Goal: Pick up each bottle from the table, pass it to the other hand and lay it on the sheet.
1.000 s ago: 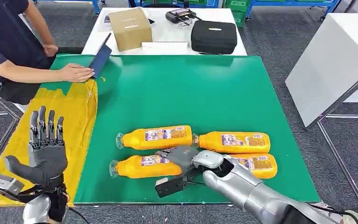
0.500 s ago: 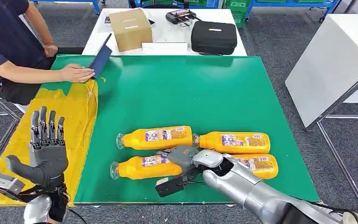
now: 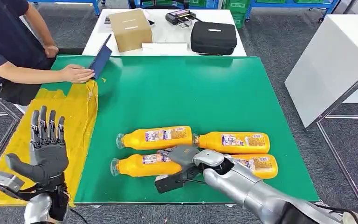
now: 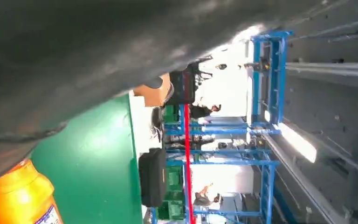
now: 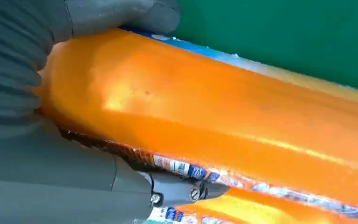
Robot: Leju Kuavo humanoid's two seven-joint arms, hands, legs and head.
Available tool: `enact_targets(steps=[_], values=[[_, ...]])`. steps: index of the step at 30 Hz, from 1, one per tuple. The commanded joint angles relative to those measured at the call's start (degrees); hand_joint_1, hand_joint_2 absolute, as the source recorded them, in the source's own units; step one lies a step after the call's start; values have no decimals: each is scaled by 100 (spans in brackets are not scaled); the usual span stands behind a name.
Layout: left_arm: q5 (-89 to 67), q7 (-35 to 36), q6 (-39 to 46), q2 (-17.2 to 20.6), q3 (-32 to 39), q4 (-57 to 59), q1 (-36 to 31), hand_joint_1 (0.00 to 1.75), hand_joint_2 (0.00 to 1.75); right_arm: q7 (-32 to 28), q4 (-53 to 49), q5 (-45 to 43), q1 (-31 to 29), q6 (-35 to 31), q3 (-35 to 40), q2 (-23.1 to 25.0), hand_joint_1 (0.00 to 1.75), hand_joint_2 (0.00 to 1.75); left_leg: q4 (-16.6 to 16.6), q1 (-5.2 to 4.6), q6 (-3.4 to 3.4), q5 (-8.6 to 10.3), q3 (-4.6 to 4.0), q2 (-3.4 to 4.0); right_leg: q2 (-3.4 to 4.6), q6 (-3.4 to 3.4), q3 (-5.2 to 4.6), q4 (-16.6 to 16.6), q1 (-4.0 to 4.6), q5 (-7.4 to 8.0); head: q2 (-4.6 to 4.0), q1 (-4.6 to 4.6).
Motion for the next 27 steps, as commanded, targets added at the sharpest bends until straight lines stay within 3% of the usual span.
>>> enact_targets(steps=[1,2,3,4,6,8,21,27], values=[[1106,1046,-601,-199,-511,120,98,0,175,-2927,-1730,-2666,2954,-2840,-3976,1442,175,175,-7,9,-9,8,-1,-20,3,-12,6,-10,8,4,0,0],[991,980,-399,-298,-811,-59,333,0,175,-3200,-3890,-2157,3647,-2767,-3758,1499,175,175,-15,17,-11,1,14,-18,0,-16,21,-21,15,0,0,2],[932,893,-139,-278,-1106,-171,488,0,175,-2632,-4800,-1819,4039,-2763,-3447,1443,175,175,-12,22,-15,-8,11,-15,9,-23,18,-21,20,-5,0,-2],[945,861,-54,-247,-1203,-197,518,0,175,-2528,-4960,-1770,4094,-2794,-3357,1417,175,175,-2,17,-10,-4,-7,-11,6,-25,1,-6,16,-1,0,4],[982,861,-20,-189,-1218,-193,493,0,175,-2535,-4814,-1782,4007,-2813,-3400,1400,175,175,10,23,-11,-5,-42,-29,-5,-24,36,12,23,-8,0,42],[1034,871,3,-127,-1207,-168,448,0,175,-2682,-4550,-1920,3880,-2768,-3512,1412,175,175,6,2,-7,3,-84,-34,-9,-15,-12,19,10,2,0,-4],[1097,964,-119,-68,-1339,-201,535,0,175,-2961,-4201,-1881,3695,-2631,-3608,1580,175,175,0,11,-23,21,-95,-4,21,-37,-51,12,14,25,0,7],[881,838,-394,11,-1652,-338,672,0,175,-2568,-3680,-1605,3424,-2435,-3399,1541,175,175,-2,13,-20,22,-90,4,29,-34,-46,9,15,27,0,7]])
